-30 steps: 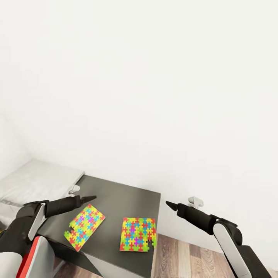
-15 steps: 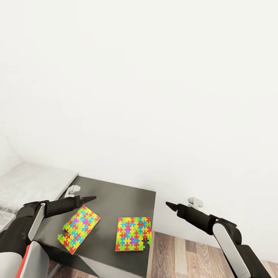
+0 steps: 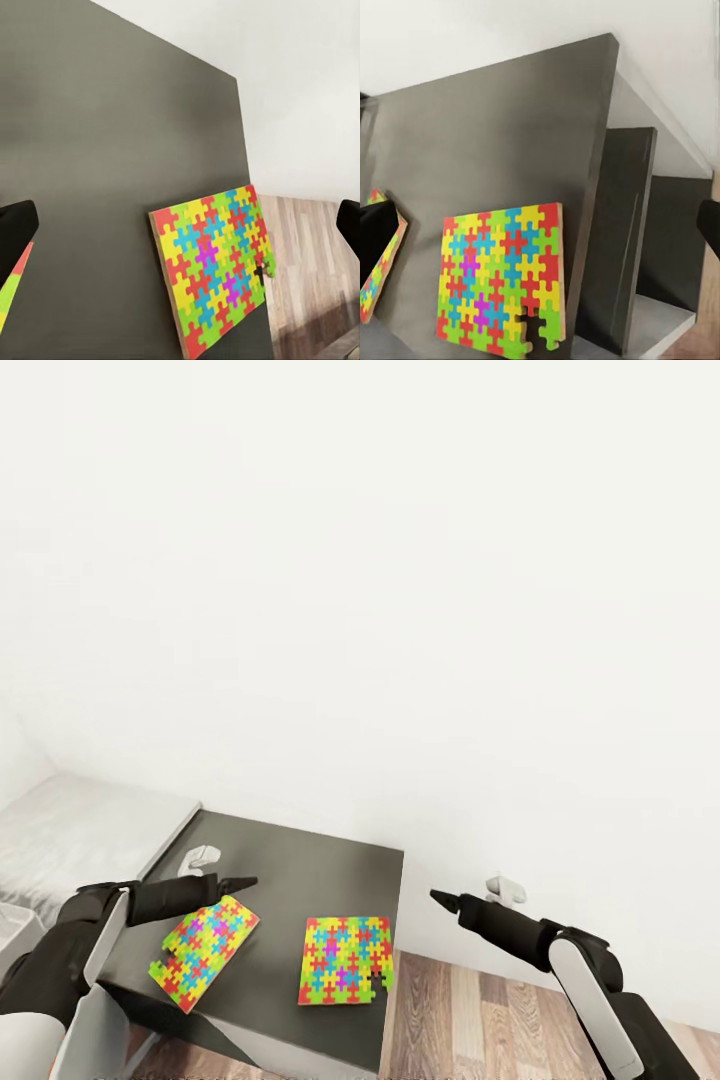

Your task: Put all the toys in the child's room - the three board games (two on the bed and one on the table), the two jigsaw puzzles on the table, and the tennis ball on the table - inside the toy box on the table in the child's room.

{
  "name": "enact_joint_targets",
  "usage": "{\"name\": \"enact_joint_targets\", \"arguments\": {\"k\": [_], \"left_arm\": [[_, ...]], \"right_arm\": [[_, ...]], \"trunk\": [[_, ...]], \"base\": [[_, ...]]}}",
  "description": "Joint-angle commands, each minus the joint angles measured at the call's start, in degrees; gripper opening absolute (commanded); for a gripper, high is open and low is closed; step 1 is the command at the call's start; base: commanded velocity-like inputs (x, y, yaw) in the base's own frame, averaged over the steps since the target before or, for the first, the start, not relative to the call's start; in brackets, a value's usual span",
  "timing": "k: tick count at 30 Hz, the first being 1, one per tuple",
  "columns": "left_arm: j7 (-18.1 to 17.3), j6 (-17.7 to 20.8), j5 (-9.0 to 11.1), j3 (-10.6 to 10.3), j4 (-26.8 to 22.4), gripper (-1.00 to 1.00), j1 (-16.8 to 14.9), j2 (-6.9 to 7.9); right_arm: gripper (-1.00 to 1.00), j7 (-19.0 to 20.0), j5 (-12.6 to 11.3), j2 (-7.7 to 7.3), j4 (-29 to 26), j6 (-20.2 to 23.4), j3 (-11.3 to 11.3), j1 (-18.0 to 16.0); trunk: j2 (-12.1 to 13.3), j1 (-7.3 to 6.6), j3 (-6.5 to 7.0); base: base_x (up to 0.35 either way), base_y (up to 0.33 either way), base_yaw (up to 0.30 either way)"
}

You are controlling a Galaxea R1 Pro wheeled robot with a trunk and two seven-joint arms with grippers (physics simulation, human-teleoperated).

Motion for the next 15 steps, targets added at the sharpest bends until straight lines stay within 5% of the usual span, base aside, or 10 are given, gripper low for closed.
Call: {"name": "enact_joint_targets", "arguments": {"k": [1,7,15], "left_arm": [[-0.07,0.33,0.12,0.00,0.00,1.00,-0.05,-0.02],[0.04,0.38,0.18,-0.13,0.00,1.00,-0.05,-0.53],[5.27,0.48,-1.17,-2.11,-0.08,1.00,-0.28,-5.77]], "right_arm": [[1.00,0.24,0.26,-0.04,0.08,0.21,0.01,-0.07],[1.00,0.23,0.31,-0.06,0.25,0.23,0.01,-0.09],[1.00,0.30,0.44,-0.14,0.29,0.26,-1.98,-0.10]], "trunk": [[-0.12,0.03,-0.21],[-0.12,0.03,-0.77],[-0.12,0.03,-1.52]], "base": [[0.000,0.000,0.000],[0.000,0.000,0.000],[0.000,0.000,0.000]]}}
